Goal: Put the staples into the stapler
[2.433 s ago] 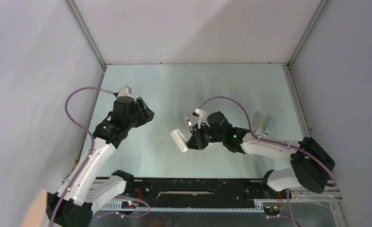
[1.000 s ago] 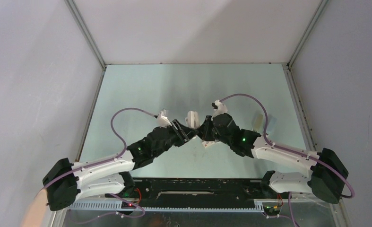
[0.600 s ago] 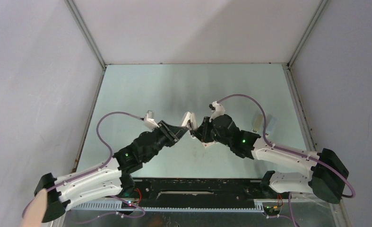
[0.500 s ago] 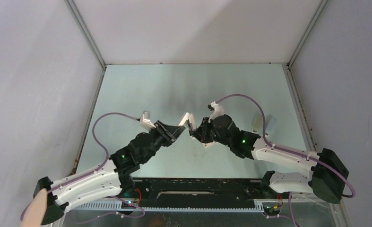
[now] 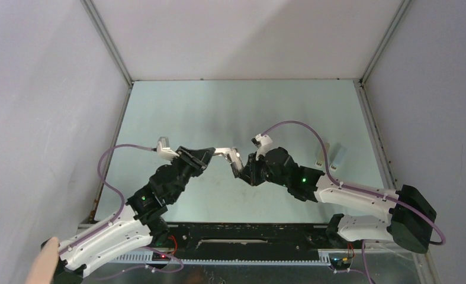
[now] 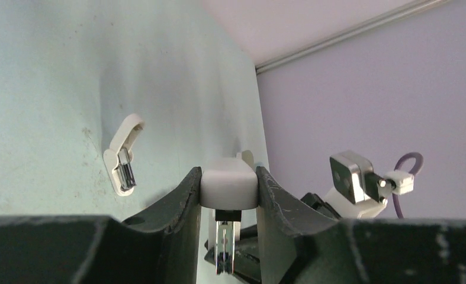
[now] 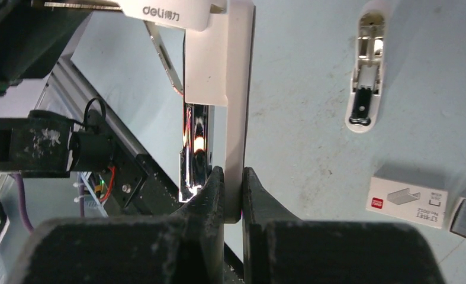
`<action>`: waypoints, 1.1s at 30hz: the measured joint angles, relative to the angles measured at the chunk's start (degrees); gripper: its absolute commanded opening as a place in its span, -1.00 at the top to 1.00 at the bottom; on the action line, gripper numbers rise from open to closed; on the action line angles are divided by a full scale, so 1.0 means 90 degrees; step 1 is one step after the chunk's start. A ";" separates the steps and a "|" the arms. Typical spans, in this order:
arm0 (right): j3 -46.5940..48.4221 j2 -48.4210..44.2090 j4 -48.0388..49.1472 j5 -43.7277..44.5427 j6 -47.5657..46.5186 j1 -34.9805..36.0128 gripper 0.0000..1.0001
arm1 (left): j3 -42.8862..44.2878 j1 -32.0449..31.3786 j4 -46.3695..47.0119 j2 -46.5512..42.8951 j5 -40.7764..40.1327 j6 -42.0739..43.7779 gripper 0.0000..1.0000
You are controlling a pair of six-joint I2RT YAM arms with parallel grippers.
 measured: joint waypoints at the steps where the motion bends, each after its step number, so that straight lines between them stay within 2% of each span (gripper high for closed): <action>1: 0.0000 0.0000 0.0005 -0.0056 -0.0029 0.0041 1.00 | 0.0000 0.0068 -0.0019 -0.0039 -0.0010 0.0022 0.53; 9: -0.0012 0.0000 0.0119 -0.0544 -0.0321 0.0153 1.00 | 0.0032 0.0447 0.0005 -0.0080 -0.0012 0.0121 0.47; 16: -0.0012 0.0000 0.0274 -0.0687 -0.0442 0.0143 1.00 | 0.0049 0.1030 0.0039 -0.0053 0.0784 0.0114 0.36; 18: -0.0012 0.0000 0.0270 -0.0665 -0.0447 0.0136 1.00 | 0.0049 0.1149 0.0056 -0.0007 0.0991 0.0117 0.25; 22: -0.0024 0.0000 0.0219 -0.0461 -0.0379 0.0134 1.00 | 0.0049 0.1319 0.0146 0.0114 0.1302 0.0119 -0.17; 24: -0.0032 0.0000 0.0238 -0.0593 -0.0328 0.0216 1.00 | 0.0049 0.1396 0.0172 0.0202 0.1324 0.0126 -0.31; 33: -0.0017 0.0163 0.0223 -0.0386 0.0520 0.0177 1.00 | -0.0075 0.1474 0.0287 0.0406 0.1792 -0.0051 -0.52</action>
